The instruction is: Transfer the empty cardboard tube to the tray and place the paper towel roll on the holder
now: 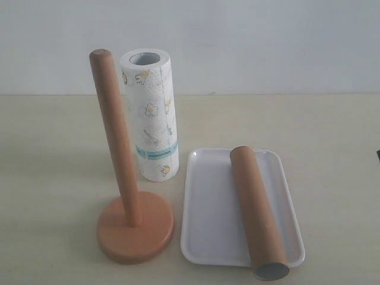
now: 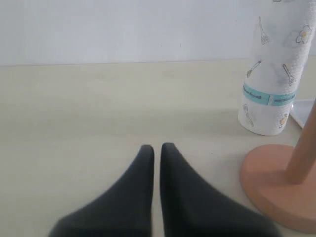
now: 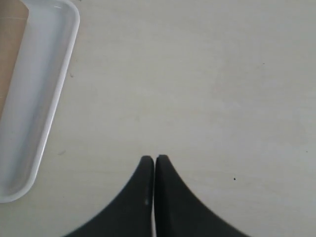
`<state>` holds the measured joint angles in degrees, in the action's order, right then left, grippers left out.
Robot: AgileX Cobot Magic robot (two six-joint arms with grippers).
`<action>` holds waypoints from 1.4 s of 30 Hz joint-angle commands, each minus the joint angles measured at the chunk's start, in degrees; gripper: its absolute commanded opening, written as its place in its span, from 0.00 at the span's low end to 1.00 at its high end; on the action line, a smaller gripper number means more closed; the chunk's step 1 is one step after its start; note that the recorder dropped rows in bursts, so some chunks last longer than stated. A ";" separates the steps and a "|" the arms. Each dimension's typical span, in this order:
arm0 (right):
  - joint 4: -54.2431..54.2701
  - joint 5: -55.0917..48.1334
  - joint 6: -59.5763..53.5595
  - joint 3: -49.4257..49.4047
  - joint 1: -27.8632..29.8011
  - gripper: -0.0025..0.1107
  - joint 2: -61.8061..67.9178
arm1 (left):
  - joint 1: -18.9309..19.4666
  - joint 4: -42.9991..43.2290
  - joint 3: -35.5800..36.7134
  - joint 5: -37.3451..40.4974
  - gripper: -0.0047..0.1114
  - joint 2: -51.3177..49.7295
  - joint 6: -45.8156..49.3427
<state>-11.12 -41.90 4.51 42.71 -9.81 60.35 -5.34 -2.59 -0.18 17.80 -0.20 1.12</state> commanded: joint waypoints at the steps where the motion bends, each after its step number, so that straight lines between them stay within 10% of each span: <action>1: -0.29 0.20 -0.06 -0.26 0.19 0.02 -0.45 | 0.15 0.06 0.18 -0.05 0.08 0.20 -0.64; 20: -0.40 9.03 -0.13 -1.74 0.28 0.02 -27.89 | 0.15 0.06 0.18 -0.05 0.08 0.20 -0.64; 42: 0.27 31.34 3.92 -42.71 9.23 0.02 -60.35 | 0.15 0.06 0.18 -0.05 0.08 0.20 -0.64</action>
<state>-10.90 -11.92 7.54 0.93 -0.71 0.39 -5.34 -2.59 -0.18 17.90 -0.20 1.12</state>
